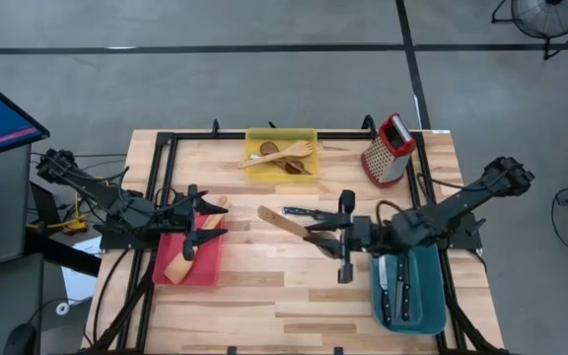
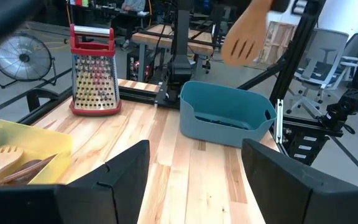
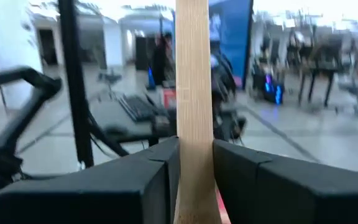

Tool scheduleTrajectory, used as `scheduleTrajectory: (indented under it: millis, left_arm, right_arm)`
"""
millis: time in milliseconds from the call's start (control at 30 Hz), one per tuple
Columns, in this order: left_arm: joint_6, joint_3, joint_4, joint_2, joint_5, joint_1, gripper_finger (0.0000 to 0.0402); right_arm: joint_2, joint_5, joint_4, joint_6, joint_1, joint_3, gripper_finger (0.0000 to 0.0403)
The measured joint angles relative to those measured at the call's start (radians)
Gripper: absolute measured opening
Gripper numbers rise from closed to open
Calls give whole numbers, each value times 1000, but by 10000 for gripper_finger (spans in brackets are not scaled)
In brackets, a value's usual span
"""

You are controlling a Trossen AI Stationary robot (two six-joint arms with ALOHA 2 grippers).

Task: Pick & Place Kitchen Items
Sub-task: Put the brown serving spoon into the yellow bin

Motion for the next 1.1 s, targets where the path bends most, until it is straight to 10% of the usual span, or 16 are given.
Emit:
scheduleTrajectory:
  millis: [1100]
  left_arm:
    - [0,0,7,0,0,0,237]
  right_arm:
    - [2,-375,556,-384,268,0,82]
